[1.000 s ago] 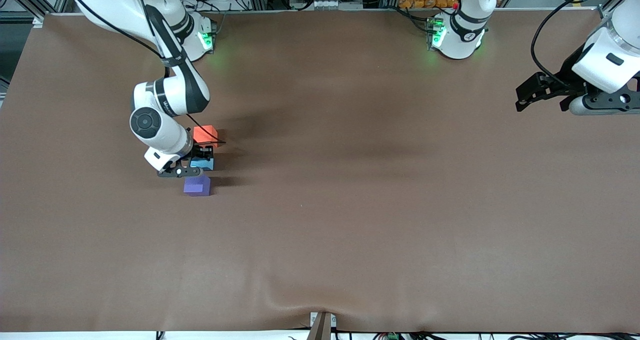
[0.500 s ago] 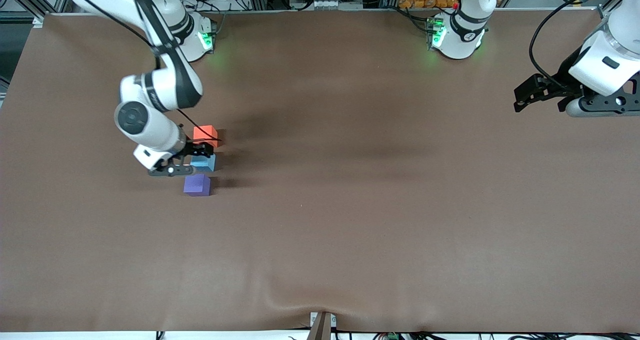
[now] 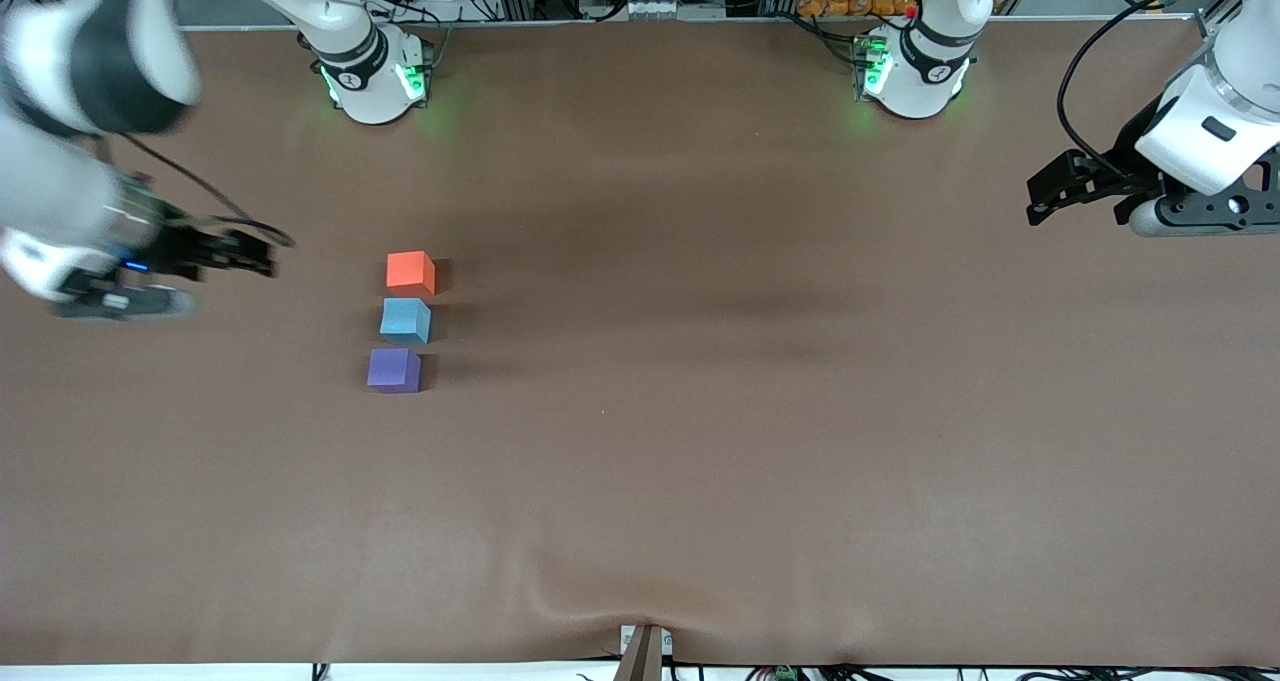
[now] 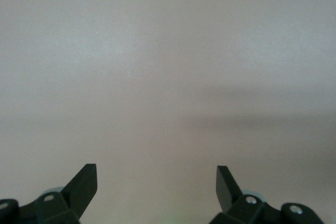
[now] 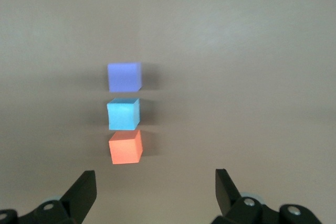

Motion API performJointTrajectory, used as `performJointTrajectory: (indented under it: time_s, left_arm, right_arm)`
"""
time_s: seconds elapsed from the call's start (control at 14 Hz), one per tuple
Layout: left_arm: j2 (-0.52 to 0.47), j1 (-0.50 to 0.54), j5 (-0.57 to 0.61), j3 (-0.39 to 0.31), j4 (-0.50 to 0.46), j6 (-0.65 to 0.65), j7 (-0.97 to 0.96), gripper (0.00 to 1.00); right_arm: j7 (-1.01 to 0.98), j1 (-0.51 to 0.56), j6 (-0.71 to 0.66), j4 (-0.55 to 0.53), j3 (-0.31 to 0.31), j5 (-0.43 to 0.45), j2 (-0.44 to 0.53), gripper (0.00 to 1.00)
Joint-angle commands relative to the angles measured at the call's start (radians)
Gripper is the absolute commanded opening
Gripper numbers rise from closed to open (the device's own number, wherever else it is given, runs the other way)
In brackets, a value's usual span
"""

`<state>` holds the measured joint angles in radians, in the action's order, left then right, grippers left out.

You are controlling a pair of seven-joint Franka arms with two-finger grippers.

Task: Place blue block between orange and purple blocks

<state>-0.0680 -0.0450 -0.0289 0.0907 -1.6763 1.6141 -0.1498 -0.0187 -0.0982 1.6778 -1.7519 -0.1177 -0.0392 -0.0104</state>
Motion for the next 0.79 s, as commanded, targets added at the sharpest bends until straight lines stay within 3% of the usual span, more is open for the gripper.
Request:
performJointTrajectory:
  time_s: [0.0, 0.29, 0.71]
  left_arm:
    - [-0.032, 0.011, -0.006, 0.009, 0.000, -0.014, 0.016, 1.00]
    - [-0.056, 0.011, -0.006, 0.009, 0.010, -0.052, 0.021, 1.00]
    - [-0.053, 0.011, 0.000, 0.009, 0.020, -0.072, 0.041, 1.00]
  right_arm:
    - [-0.018, 0.086, -0.087, 0.138, 0.016, -0.001, -0.002, 1.00]
    - [-0.073, 0.086, -0.217, 0.278, 0.020, 0.064, -0.003, 1.00]
    - [-0.118, 0.086, -0.225, 0.272, 0.020, 0.056, 0.015, 1.00]
